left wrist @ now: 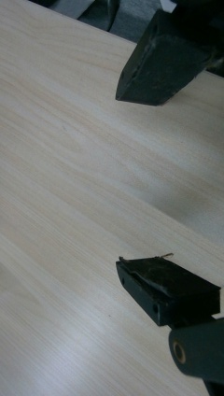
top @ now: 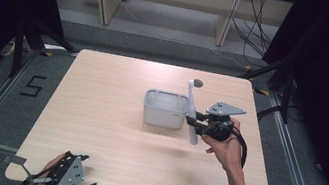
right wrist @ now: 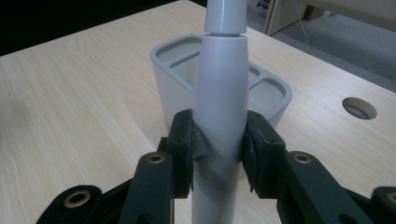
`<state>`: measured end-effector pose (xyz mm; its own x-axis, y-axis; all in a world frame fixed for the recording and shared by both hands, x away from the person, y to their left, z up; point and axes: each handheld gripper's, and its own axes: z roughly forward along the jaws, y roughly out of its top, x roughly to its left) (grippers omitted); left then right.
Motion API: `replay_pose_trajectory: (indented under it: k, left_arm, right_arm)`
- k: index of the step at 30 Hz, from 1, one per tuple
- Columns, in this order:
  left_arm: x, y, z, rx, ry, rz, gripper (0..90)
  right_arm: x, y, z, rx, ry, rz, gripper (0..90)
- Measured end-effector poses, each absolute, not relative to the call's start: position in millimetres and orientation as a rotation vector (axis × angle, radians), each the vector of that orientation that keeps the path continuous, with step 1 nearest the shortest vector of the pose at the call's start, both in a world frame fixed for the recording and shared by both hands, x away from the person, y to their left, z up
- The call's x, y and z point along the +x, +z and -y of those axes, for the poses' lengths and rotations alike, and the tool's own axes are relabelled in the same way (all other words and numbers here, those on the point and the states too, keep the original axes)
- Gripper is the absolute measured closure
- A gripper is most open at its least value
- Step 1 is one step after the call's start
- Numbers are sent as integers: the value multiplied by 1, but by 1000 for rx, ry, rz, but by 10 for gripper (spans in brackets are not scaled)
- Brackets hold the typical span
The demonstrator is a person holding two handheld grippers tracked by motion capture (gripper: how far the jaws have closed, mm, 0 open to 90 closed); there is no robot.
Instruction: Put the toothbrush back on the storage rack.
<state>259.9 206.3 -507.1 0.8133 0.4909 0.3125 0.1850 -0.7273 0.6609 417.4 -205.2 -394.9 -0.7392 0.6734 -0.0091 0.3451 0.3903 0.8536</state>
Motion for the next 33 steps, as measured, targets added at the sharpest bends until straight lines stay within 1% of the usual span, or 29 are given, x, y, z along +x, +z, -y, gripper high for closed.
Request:
replay_pose_trajectory:
  k: [8,22,25,32,33]
  left_arm:
    - [260,-508,-206,2360,650,-497,150]
    - [260,-508,-206,2369,649,-495,150]
    - [260,-508,-206,2370,649,-494,150]
    - [260,-509,-206,2364,649,-498,150]
    - [259,-508,-206,2360,636,-500,150]
  right_arm:
    - [422,-387,194,884,1345,-2263,670]
    - [434,-374,180,899,1449,-2234,669]
    - [439,-371,178,868,1421,-2220,669]
    - [446,-363,169,893,1503,-2213,670]
    - [447,-361,168,877,1500,-2206,670]
